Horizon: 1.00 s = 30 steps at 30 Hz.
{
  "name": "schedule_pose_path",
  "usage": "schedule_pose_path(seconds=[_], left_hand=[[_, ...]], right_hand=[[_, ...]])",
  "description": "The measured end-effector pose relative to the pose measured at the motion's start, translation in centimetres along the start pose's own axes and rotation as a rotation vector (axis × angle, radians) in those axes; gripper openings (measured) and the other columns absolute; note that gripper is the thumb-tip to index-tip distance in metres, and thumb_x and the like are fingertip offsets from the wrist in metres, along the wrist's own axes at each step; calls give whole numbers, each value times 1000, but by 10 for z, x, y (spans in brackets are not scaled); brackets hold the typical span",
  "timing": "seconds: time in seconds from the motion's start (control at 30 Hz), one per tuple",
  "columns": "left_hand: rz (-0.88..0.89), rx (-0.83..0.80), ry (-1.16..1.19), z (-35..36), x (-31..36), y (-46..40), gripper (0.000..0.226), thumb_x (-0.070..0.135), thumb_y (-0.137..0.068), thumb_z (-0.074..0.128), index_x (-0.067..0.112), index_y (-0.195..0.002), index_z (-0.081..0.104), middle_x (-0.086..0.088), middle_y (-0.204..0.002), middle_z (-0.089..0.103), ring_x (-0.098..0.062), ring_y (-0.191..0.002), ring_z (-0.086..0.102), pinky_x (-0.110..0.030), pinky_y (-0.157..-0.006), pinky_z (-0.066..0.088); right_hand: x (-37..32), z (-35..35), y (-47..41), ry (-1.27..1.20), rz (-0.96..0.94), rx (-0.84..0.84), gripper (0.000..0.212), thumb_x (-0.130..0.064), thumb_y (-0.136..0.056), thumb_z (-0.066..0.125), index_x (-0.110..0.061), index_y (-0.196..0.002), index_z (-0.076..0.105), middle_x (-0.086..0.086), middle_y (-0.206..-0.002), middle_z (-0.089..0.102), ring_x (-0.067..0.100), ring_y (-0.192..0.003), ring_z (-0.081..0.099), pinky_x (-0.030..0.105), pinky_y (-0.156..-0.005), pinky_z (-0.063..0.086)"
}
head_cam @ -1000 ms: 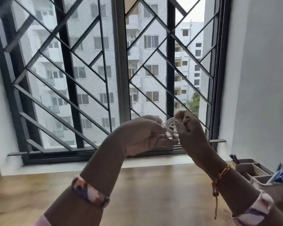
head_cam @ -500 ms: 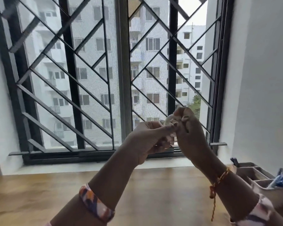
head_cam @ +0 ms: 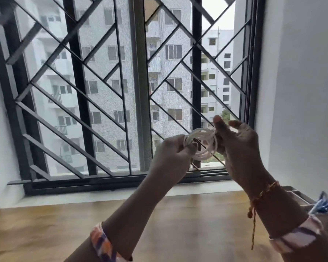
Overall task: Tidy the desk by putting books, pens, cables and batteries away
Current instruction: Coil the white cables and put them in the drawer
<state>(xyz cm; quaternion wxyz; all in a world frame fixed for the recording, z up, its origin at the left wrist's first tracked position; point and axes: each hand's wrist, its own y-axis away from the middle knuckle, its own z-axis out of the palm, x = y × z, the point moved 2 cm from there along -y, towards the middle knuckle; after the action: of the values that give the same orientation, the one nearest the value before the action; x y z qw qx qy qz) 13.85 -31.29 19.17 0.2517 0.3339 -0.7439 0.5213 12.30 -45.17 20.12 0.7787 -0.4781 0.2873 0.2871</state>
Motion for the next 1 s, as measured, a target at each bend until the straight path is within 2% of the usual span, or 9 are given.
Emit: schedule_pose_path(seconds=[0.2, 0.33, 0.37, 0.43, 0.53, 0.57, 0.67, 0.83, 1.0], left_hand=[[122, 148, -99, 5, -3, -1, 31, 36, -76, 51, 7, -73, 64, -11, -57, 62, -33, -55, 61, -51, -55, 52], [191, 204, -220, 5, -1, -4, 32, 31, -85, 57, 4, -68, 62, -13, -55, 62, -32, -52, 60, -47, -54, 50], [197, 218, -244, 5, -1, -6, 32, 28, -87, 58, 3, -67, 61, -13, -55, 62, -31, -52, 61, -46, -54, 50], [201, 234, -267, 4, -4, -7, 30, 25, -88, 60, 3, -68, 61, -12, -55, 62, -30, -52, 60, -46, -54, 49], [206, 238, -271, 4, -6, -4, 24, 22, -87, 61, 5, -70, 63, -10, -55, 62, -30, -52, 59, -46, -54, 49], [208, 236, -258, 4, -6, -3, 21, 21, -87, 61, 6, -72, 64, -9, -55, 62, -29, -52, 60, -47, -54, 49], [215, 220, -252, 1, -1, -7, 16, 19, -86, 61, 8, -77, 66, -7, -57, 63, -28, -54, 61, -46, -54, 50], [210, 177, -288, -1, 2, -11, 14, 18, -86, 61, 9, -77, 67, -7, -58, 63, -27, -57, 62, -43, -56, 52], [148, 155, -252, 2, 4, -7, 21, 18, -87, 59, 4, -73, 66, -15, -61, 65, -31, -60, 63, -44, -58, 52]], right_hand=[[-3, 1, 0, 182, -53, -68, 30, -31, -70, 65, -3, -77, 64, 7, -62, 67, 19, -52, 63, 31, -56, 55], [3, 6, 11, 411, -40, -186, 32, -42, -80, 60, -12, -87, 70, 16, -84, 71, 23, -74, 65, 51, -74, 56], [6, 8, 15, 510, -34, -247, 37, -44, -83, 58, -12, -97, 69, 15, -95, 70, 19, -86, 64, 53, -81, 53], [7, 9, 16, 606, 9, -331, 39, -39, -89, 54, -11, -115, 62, 6, -112, 67, 13, -104, 62, 43, -92, 50], [6, 8, 17, 540, 94, -406, 15, -19, -93, 52, -21, -103, 63, -4, -103, 69, 5, -96, 63, 23, -83, 50], [7, 8, 18, 527, 104, -390, 14, -17, -93, 53, -20, -99, 65, -1, -100, 71, 7, -97, 64, 25, -83, 50], [13, 11, 23, 460, 157, -295, 25, -23, -91, 55, -2, -93, 69, 23, -98, 68, 34, -102, 62, 48, -88, 50], [10, 14, 21, 153, 292, -240, 10, -5, -86, 58, -2, -84, 67, 8, -80, 69, 13, -82, 64, 29, -88, 51], [10, 19, 19, -42, 256, -113, 14, 14, -77, 58, 5, -85, 64, 17, -80, 65, 21, -76, 63, 24, -75, 55]])
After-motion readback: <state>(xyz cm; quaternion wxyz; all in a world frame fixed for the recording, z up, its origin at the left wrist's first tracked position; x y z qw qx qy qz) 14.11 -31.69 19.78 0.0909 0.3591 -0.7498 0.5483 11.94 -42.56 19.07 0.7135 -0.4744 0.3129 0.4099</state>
